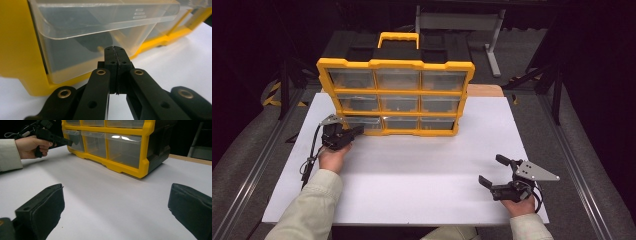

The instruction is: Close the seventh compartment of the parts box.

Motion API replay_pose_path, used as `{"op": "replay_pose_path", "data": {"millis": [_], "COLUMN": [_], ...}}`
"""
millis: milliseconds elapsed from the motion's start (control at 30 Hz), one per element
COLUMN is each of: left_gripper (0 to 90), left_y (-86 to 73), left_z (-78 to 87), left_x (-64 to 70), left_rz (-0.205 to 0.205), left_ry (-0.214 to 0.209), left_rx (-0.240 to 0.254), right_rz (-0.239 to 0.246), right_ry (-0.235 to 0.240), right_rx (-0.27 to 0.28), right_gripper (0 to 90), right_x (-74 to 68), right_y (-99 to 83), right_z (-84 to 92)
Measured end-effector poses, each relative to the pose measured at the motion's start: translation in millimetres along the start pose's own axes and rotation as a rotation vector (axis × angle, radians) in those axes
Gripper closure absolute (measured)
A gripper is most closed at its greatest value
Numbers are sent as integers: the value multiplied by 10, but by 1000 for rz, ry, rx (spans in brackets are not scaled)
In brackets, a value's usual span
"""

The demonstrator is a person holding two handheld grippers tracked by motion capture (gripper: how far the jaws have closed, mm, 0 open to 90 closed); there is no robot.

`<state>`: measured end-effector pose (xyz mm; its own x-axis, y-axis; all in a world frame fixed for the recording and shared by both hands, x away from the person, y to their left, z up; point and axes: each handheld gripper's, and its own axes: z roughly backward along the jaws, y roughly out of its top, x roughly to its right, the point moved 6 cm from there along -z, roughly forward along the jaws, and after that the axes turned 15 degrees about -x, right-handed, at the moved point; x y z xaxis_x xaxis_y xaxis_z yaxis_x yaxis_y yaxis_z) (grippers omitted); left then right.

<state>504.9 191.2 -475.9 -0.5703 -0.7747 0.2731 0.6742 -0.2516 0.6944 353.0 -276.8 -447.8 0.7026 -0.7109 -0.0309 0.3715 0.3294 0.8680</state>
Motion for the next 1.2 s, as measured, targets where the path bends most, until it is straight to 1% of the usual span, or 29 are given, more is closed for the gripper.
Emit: {"op": "replay_pose_path", "data": {"millis": [33, 100, 433, 533, 833, 967, 1000, 1033, 1067, 1100, 1167, 1200], "left_gripper": [894, 894, 894, 894, 893, 889, 874, 842, 776, 690, 507, 445], "left_y": [16, 28, 59, 59, 52, 54, 58, 64, 69, 73, 71, 68], "left_z": [-5, -13, -55, -56, -40, 4, 21, 44, 72, 90, 126, 148], "left_x": [-1, 0, -45, -39, -38, 1, 20, 42, 55, 69, 100, 117], "left_rz": [-6, -4, 36, 29, 32, 8, 1, -1, -5, -1, -7, -12], "left_ry": [16, 20, 37, 47, 38, 33, 21, 9, 2, -8, -21, -26], "left_rx": [2, 4, 22, 19, 12, 10, 13, 19, 21, 23, 15, 12], "right_rz": [0, -1, -2, -3, -3, -3, -3, -3, -2, -3, -2, -2], "right_ry": [0, 1, 5, 5, 4, 2, 1, 2, 1, 1, 0, 0], "right_rx": [0, 0, 1, 1, 1, 0, 0, 0, 0, 0, 1, 2], "right_gripper": [12, 12, 12, 12, 12, 12, 12, 12, 12, 12, 12, 12], "right_x": [0, 1, 3, 4, 4, 7, 7, 7, 7, 7, 6, 5], "right_y": [0, -1, -3, -3, -4, -4, -4, -3, -3, -3, -1, 0], "right_z": [0, 0, -1, -1, -2, -1, -1, -1, 0, 0, 2, 3]}}
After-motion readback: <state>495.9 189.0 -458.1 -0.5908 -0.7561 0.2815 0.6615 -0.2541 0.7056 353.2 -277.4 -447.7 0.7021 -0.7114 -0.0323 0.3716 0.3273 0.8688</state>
